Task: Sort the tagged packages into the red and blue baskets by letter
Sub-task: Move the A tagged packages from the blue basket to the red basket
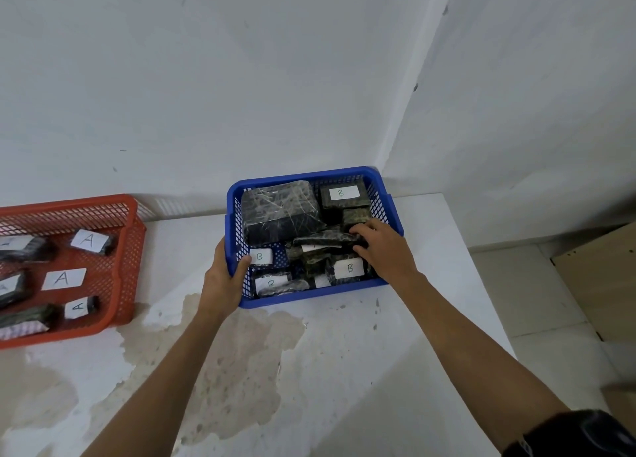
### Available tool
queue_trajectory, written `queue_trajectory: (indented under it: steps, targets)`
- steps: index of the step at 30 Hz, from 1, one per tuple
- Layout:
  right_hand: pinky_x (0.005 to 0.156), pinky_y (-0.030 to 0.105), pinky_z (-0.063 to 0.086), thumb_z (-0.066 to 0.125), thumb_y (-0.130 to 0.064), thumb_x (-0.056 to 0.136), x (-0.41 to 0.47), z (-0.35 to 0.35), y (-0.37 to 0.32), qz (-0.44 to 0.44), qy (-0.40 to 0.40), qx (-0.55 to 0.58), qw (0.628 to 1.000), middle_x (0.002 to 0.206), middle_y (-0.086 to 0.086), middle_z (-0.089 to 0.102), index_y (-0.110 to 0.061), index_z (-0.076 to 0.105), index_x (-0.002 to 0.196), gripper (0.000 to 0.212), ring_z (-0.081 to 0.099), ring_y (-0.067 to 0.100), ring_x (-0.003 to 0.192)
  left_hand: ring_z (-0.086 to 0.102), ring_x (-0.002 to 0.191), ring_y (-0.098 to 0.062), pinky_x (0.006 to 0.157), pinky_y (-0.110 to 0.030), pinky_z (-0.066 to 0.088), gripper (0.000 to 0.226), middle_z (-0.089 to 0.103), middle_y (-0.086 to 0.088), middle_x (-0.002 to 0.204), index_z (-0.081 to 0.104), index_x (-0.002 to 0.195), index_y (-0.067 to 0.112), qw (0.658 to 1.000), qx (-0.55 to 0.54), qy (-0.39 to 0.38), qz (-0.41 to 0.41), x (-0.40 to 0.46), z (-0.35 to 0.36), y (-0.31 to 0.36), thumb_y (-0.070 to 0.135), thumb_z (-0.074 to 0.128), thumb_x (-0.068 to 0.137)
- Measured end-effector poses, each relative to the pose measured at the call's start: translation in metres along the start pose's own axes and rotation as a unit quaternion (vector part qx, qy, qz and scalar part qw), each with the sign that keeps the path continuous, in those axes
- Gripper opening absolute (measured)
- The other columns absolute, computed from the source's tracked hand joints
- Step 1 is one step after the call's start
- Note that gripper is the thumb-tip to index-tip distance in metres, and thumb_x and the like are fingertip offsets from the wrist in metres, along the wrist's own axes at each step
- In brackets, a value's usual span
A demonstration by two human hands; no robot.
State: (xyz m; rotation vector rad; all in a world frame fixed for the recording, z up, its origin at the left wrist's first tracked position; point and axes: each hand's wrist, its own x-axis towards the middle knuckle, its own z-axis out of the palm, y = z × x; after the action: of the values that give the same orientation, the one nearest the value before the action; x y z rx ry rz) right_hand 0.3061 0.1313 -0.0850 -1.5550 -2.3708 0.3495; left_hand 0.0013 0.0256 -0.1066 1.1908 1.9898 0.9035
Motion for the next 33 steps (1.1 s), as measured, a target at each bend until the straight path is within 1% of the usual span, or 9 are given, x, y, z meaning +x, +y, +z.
queue_trajectory:
  steps: [5,9,12,15,18,20,22,28,33]
  targets:
    - [0.088,0.033,0.053,0.071,-0.025,0.090,0.006,-0.004,0.004,-0.012,-0.034,0.023,0.999,0.122,0.002,0.059,-0.019,0.064,0.123,0.034,0.057,0.022,0.111,0.063,0.088,-0.016,0.055,-0.019,0.053,0.055,0.056,-0.002,0.128,0.027,0.145,0.027,1.000,-0.023,-0.004,0.003,-0.001,-0.002,0.000,0.041,0.047,0.096]
    - [0.086,0.032,0.051,0.069,-0.029,0.091,0.003,-0.012,0.012,-0.020,-0.035,0.032,0.999,0.122,0.002,0.062,-0.020,0.065,0.126,0.036,0.058,0.021,0.109,0.063,0.078,-0.001,0.051,-0.013,0.051,0.049,0.057,0.006,0.116,0.030,0.144,0.032,0.999,-0.044,-0.002,0.000,-0.001,-0.001,0.001,0.043,0.042,0.098]
    - [0.079,0.031,0.053,0.062,-0.036,0.095,0.002,-0.018,0.015,-0.020,-0.077,0.061,0.995,0.116,0.001,0.067,-0.023,0.066,0.126,0.033,0.060,0.017,0.101,0.063,0.079,-0.001,0.051,-0.014,0.052,0.048,0.057,0.007,0.115,0.029,0.144,0.033,0.999,-0.049,-0.003,-0.004,-0.001,-0.001,0.000,0.044,0.041,0.098]
    - [0.072,0.024,0.053,0.055,-0.034,0.100,0.006,-0.024,0.015,-0.008,-0.108,0.116,0.987,0.108,-0.001,0.071,-0.023,0.068,0.121,0.027,0.063,0.010,0.087,0.064,0.080,-0.003,0.052,-0.016,0.053,0.048,0.057,0.007,0.115,0.029,0.144,0.033,0.999,-0.046,-0.001,-0.003,-0.001,-0.001,0.000,0.043,0.042,0.098]
    - [0.070,0.021,0.058,0.054,-0.029,0.101,0.014,-0.031,0.014,0.024,-0.143,0.182,0.973,0.102,-0.001,0.072,-0.020,0.067,0.111,0.018,0.068,0.006,0.078,0.066,0.086,-0.014,0.062,-0.028,0.057,0.049,0.057,0.005,0.116,0.029,0.144,0.033,0.999,-0.037,-0.001,0.001,-0.001,-0.001,-0.001,0.044,0.042,0.098]
    - [0.071,0.027,0.061,0.056,-0.027,0.101,0.018,-0.033,0.014,0.047,-0.157,0.218,0.962,0.097,-0.001,0.072,-0.018,0.067,0.106,0.016,0.071,0.008,0.077,0.065,0.086,-0.017,0.061,-0.028,0.056,0.049,0.056,0.005,0.117,0.028,0.144,0.033,0.999,-0.033,-0.002,0.001,-0.001,-0.001,-0.001,0.044,0.042,0.098]
    - [0.069,0.028,0.062,0.057,-0.028,0.100,0.020,-0.034,0.015,0.056,-0.161,0.230,0.958,0.096,-0.002,0.072,-0.019,0.068,0.104,0.015,0.072,0.011,0.077,0.064,0.083,-0.011,0.056,-0.023,0.054,0.049,0.056,0.006,0.116,0.029,0.144,0.034,0.999,-0.033,-0.001,-0.001,-0.001,-0.001,-0.002,0.044,0.042,0.098]
    - [0.058,0.020,0.055,0.069,-0.028,0.092,0.021,-0.038,0.013,0.096,-0.176,0.282,0.938,0.086,-0.001,0.074,-0.025,0.072,0.103,0.011,0.069,0.010,0.068,0.065,0.079,-0.004,0.053,-0.019,0.054,0.047,0.059,0.005,0.112,0.029,0.144,0.032,0.999,-0.039,-0.007,-0.002,-0.001,-0.003,0.000,0.041,0.040,0.099]
    - [0.060,0.023,0.056,0.070,-0.026,0.092,0.011,-0.045,0.006,0.117,-0.168,0.335,0.920,0.090,0.005,0.074,-0.021,0.071,0.106,0.015,0.070,0.017,0.072,0.063,0.092,-0.015,0.069,-0.027,0.057,0.043,0.059,-0.005,0.126,0.032,0.144,0.022,0.999,-0.015,-0.032,0.005,-0.008,-0.014,0.004,0.030,0.038,0.102]
